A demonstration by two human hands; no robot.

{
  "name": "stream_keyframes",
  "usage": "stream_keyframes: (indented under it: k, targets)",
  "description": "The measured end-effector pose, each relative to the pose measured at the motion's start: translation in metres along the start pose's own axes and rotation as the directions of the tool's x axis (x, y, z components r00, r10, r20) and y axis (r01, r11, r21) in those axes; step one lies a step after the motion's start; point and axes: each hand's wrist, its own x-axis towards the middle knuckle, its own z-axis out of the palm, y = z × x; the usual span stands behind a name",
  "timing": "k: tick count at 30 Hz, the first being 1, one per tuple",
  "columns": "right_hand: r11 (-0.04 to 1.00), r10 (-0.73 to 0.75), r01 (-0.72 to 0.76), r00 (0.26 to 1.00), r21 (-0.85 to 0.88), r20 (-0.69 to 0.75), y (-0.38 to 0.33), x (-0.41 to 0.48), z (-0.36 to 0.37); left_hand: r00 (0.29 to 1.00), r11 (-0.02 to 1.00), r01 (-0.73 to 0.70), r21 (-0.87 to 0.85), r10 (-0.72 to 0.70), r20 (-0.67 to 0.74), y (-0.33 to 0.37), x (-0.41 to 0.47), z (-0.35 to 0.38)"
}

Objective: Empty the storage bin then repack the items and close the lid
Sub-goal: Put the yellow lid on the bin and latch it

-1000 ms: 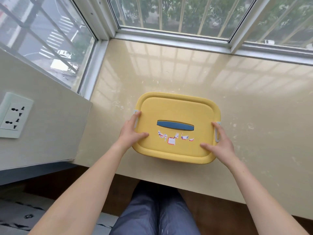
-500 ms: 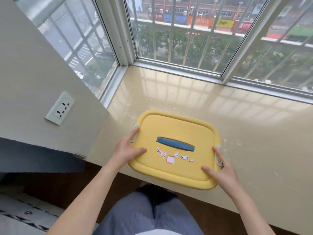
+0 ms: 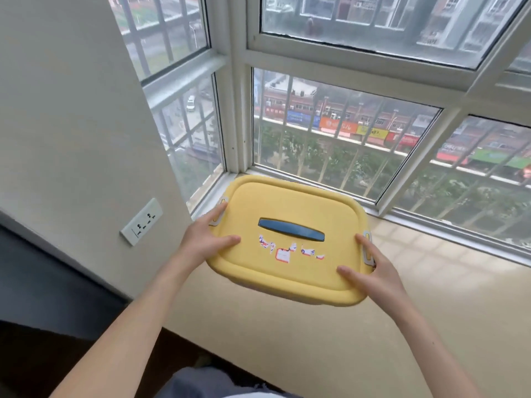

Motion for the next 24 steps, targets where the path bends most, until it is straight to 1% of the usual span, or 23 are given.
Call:
stream_keyframes:
  k: [6,11,15,20,24]
  targets:
    - [1.000,-0.024,0.024,0.998,-0.005,-0.062,-0.044,0.048,0.029,0.997,0.997,-0.082,0.013,0.082,0.010,0.009,0.071,-0.040]
    - [1.000,0.019,-0.020,0.997,-0.009,-0.078,-0.062,0.094,0.059,0.994,0.995,-0.094,0.027,0.092,0.063,0.002,0.139,-0.056]
    - [0.998,0.063,-0.063,0.994,0.008,-0.091,-0.062,0.141,0.083,0.990,0.994,-0.097,0.048,0.091,0.109,-0.008,0.196,-0.051]
    - [0.990,0.141,-0.140,0.987,0.023,-0.079,-0.039,0.207,0.111,0.988,0.996,-0.030,0.081,0.017,0.155,-0.029,0.268,-0.025]
    - [0.981,0.191,-0.192,0.981,-0.001,-0.035,-0.011,0.271,0.135,0.985,0.994,0.033,0.101,-0.049,0.163,-0.060,0.324,0.004]
